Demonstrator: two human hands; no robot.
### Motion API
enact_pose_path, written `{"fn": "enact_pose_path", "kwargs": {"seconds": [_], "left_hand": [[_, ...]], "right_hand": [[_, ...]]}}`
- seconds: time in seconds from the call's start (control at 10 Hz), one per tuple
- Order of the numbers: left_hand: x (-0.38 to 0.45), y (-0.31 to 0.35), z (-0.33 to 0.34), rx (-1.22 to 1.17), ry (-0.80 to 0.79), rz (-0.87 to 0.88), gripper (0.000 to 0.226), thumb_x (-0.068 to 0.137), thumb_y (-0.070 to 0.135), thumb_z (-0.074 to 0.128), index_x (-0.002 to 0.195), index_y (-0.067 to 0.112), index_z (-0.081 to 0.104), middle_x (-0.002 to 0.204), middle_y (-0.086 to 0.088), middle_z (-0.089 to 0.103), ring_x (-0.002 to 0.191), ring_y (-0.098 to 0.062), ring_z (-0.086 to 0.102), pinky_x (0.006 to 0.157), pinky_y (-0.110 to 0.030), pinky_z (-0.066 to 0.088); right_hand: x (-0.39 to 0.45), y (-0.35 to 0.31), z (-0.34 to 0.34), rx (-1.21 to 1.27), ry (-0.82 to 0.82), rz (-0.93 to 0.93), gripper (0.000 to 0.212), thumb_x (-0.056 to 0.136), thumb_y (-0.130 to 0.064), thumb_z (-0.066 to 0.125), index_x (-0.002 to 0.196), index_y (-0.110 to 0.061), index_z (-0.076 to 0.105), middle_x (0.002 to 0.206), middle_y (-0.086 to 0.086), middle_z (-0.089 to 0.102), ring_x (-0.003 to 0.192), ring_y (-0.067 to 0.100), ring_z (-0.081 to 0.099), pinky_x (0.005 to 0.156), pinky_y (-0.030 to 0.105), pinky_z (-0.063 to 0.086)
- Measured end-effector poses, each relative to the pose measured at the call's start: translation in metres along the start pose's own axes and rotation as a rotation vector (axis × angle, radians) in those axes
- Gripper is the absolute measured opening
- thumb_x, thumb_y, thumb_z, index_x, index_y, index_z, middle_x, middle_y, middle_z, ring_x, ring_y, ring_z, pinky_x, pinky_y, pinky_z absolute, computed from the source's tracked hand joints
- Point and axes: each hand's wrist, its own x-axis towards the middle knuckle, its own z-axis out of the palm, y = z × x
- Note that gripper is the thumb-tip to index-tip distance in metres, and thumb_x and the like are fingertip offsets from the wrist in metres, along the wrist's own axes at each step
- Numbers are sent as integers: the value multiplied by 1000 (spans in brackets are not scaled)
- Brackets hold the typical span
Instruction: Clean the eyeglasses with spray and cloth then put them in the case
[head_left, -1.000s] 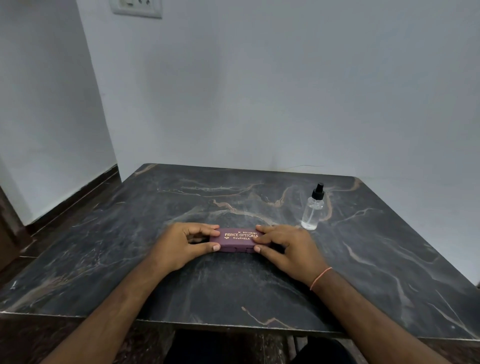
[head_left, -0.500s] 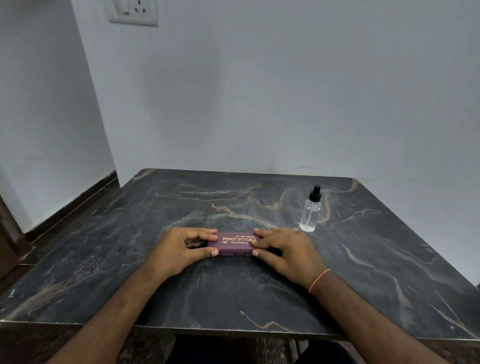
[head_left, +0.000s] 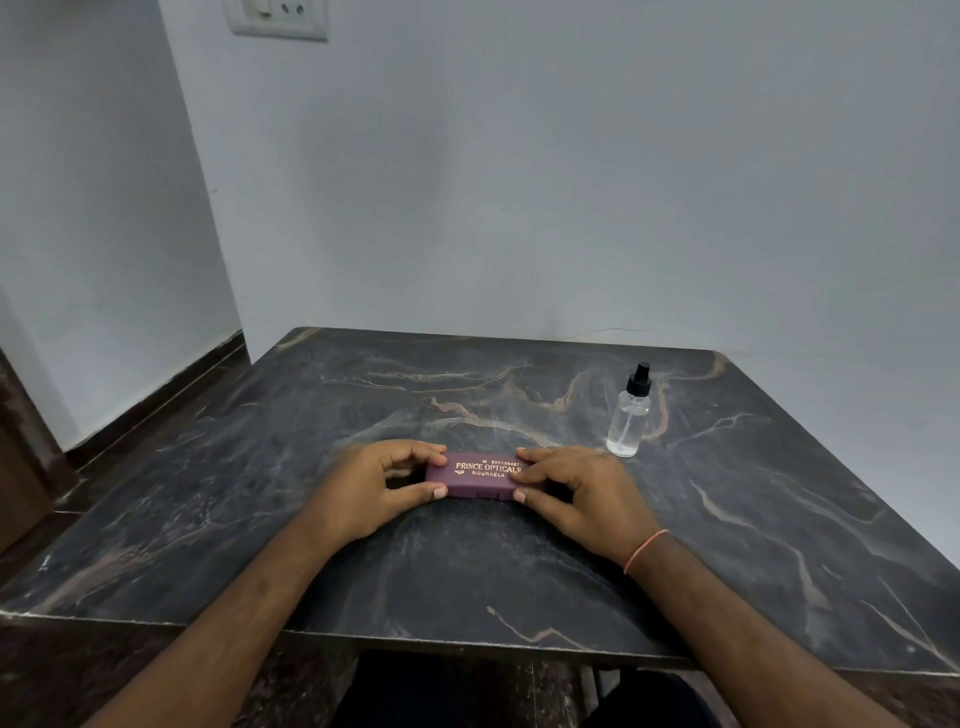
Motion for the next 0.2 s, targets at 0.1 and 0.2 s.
{"fn": "enact_pose_path", "kwargs": {"seconds": [0.1, 0.2], "left_hand": [[-3, 6, 1, 152, -37, 26, 57, 84, 37, 93, 135, 43, 68, 140, 26, 68, 130, 10, 62, 115, -22, 51], [-4, 8, 1, 197, -48, 37, 75, 85, 47, 90, 151, 45, 55, 154, 25, 59, 139, 8, 55, 121, -32, 49]], "right_hand": [[-2, -1, -3, -25, 1, 4, 28, 91, -42, 81, 118, -35, 81, 132, -14, 75, 119, -3, 69, 101, 31, 58], [-5, -3, -7, -73, -11, 33, 46, 92, -44, 80, 135, -34, 71, 136, -16, 72, 118, -5, 63, 105, 33, 56]]}}
